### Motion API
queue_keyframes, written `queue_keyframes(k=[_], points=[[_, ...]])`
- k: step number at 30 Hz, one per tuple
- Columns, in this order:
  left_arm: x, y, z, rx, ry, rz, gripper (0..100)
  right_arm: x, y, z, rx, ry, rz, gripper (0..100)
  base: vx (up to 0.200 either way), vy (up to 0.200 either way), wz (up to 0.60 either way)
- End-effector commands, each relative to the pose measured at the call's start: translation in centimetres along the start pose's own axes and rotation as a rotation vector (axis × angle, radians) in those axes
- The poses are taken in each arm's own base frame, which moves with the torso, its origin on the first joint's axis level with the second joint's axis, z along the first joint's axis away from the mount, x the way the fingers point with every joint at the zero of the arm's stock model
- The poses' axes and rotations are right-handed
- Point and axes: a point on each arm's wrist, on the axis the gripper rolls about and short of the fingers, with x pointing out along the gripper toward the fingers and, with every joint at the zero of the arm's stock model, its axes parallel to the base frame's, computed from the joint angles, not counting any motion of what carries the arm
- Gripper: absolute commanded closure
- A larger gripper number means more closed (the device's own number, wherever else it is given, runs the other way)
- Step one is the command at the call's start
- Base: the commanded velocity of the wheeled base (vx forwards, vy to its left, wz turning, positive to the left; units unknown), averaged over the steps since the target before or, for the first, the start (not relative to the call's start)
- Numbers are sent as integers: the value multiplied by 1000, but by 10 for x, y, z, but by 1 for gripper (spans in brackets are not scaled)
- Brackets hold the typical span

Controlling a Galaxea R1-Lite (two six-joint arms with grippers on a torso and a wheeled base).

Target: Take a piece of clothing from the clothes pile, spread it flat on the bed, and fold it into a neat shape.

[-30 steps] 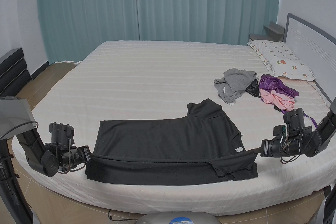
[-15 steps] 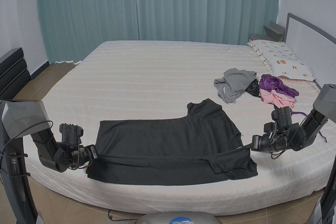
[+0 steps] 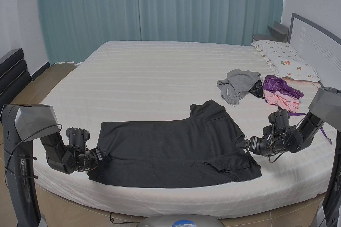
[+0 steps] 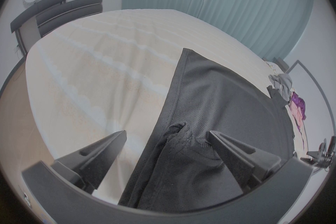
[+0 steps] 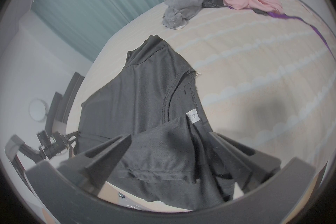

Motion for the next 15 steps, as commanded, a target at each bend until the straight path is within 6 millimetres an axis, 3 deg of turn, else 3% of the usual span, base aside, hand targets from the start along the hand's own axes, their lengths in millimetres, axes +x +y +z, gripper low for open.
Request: queue_keyframes(k=[1,8,15], points=[[-9,0,10,-45,-30,-11,0,-21,14,-6,56,-6,27,0,0,0,0],[-45,6,18,-126,-57,-36,0,-47,46,-38,249,31,64,0,0,0,0],[-62,10,2,-233,24,-91,0,-26,44,-58,258,53,1,0,0,0,0]])
